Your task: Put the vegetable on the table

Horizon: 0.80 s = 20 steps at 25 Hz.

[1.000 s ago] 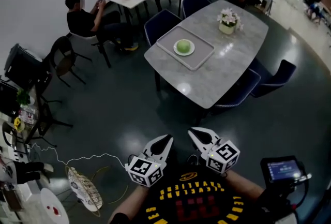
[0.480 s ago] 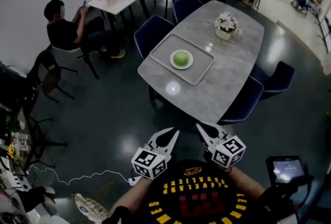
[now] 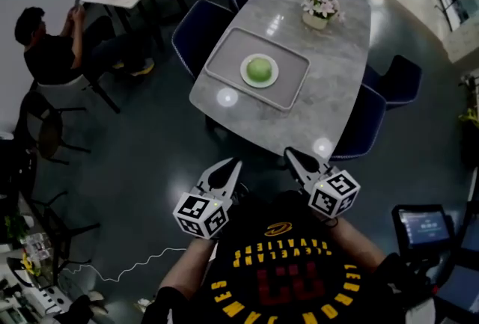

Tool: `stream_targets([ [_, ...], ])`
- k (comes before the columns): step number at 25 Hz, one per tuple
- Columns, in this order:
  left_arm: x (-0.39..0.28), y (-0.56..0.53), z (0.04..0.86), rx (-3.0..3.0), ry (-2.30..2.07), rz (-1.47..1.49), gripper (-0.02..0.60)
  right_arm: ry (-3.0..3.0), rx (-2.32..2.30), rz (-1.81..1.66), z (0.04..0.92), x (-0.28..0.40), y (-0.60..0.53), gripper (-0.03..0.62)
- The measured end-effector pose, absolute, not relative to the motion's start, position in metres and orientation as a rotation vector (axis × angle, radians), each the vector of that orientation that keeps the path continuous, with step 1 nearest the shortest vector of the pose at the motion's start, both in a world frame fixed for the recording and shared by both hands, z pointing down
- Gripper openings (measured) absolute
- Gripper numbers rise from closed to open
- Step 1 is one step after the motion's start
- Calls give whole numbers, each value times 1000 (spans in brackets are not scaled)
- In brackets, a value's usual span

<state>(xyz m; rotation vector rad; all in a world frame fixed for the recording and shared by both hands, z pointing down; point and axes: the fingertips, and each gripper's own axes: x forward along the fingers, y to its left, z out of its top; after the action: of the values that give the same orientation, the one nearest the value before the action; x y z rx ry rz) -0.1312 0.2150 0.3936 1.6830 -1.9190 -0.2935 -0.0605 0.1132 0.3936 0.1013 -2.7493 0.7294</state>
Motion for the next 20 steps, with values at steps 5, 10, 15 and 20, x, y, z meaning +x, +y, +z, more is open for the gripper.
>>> stream_targets([
  [5, -166, 194, 402, 1677, -1855, -334, 31, -2718, 189, 710, 401, -74, 91, 5],
  [10, -191, 161, 421, 1659, -1822, -267, 31, -2713, 221, 787, 419, -97, 57, 5],
  [15, -216, 124, 424, 1641, -1785, -235, 31, -2689, 234, 880, 428, -120, 14, 6],
  [20, -248, 76, 433, 1626, -1773, -243, 32, -2679, 239, 897, 450, -140, -22, 6],
])
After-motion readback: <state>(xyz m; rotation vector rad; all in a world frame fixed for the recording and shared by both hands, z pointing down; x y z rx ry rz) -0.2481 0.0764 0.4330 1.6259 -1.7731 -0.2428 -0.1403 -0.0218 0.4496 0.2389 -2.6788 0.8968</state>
